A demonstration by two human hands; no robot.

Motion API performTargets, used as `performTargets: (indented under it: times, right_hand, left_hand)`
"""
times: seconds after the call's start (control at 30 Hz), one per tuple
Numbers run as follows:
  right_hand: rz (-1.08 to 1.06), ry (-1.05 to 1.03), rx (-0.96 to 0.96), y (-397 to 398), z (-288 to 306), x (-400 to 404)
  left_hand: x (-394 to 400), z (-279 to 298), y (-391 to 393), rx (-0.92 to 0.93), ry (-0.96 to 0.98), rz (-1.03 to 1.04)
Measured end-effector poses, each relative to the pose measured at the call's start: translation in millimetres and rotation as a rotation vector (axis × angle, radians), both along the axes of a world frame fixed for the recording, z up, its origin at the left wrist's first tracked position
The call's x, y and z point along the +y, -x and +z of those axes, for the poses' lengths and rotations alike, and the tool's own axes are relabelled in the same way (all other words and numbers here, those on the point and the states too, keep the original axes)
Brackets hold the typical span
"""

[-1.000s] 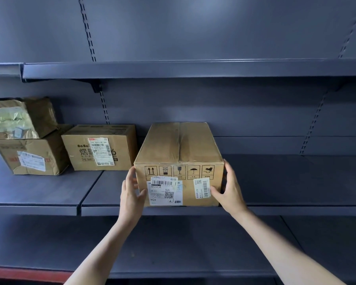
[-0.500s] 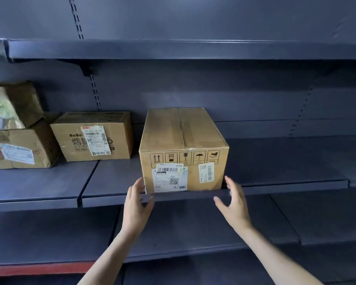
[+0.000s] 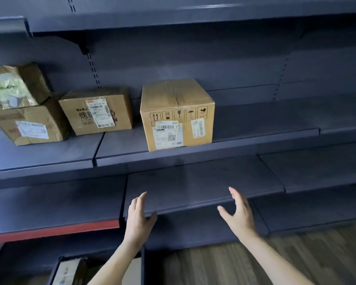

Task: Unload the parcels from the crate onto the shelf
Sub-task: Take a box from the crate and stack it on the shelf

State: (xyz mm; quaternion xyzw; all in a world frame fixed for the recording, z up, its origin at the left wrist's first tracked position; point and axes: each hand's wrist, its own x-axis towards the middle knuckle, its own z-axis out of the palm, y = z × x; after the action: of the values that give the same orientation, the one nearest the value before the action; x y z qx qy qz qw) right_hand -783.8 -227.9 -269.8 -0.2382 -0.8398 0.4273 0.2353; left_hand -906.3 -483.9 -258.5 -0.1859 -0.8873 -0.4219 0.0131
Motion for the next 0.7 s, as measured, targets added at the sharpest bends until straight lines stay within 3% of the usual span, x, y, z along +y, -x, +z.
performTargets:
  times: [0.17, 0.3, 0.57, 0.7]
  right_hand:
    - [-0.092, 0.174, -0.265, -93, -76, -55]
    - [0.024, 0.219, -0.422, -132, -110, -104]
    - [0.208, 0.208, -0.425, -82, -109, -196]
    - [0.214, 0.201, -0.434, -47, -118, -259]
  left_hand:
    - [-74, -55, -74, -0.212, 0.234, 0.050]
    - [-163, -78, -117, -0.413, 0.399, 0.178]
    - [-291, -73, -124, -0.467, 0.483, 0.399]
    - [-338, -93, -102, -0.528, 0.402, 0.459]
